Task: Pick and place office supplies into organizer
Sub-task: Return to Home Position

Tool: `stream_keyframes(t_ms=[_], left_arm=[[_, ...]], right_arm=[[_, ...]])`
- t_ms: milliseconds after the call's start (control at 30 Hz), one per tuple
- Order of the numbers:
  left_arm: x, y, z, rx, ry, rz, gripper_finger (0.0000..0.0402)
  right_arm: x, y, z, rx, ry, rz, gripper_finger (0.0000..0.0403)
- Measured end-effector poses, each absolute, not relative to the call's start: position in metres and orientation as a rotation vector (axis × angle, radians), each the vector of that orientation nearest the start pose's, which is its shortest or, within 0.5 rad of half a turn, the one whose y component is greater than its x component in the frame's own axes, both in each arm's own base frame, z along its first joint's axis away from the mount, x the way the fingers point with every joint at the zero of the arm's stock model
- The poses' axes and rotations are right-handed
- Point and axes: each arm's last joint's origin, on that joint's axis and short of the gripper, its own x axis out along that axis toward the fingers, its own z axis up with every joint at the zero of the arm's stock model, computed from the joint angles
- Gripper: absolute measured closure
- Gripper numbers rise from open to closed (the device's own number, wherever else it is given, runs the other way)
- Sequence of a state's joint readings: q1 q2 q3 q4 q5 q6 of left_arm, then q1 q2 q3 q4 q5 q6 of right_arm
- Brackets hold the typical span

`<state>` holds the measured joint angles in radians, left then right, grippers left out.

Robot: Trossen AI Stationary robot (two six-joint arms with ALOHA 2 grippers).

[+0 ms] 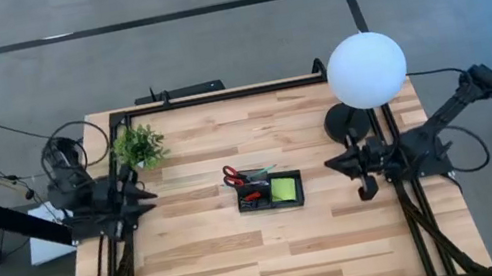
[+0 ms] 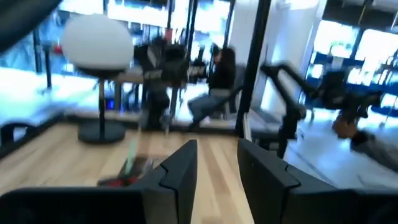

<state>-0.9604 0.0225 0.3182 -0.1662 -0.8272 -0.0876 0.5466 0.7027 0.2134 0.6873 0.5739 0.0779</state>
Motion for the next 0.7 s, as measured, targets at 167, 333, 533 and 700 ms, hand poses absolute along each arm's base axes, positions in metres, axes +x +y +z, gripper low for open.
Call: stream_keyframes(t_ms=[167,333,533,700], left_arm=[[0.054,-0.038,0.250,-0.139,-0.163,-0.064,0.0291],[0.057,-0.036,0.249,-0.111,-0.223,0.019,0.0291],[0.062,-0.029,0.245,-0.072,-0.299,0.193,0.0291],[0.065,-0.027,0.240,-0.032,-0.283,0.179,0.0291]], right_arm=[[0.127,0.055,0.220,0.158,-0.171,-0.049,0.0403],[0.121,0.044,0.219,0.148,-0.171,-0.099,0.0403],[0.117,0.036,0.219,0.144,-0.175,-0.091,0.0403],[0.118,0.035,0.218,0.110,-0.163,-0.046,0.0403]])
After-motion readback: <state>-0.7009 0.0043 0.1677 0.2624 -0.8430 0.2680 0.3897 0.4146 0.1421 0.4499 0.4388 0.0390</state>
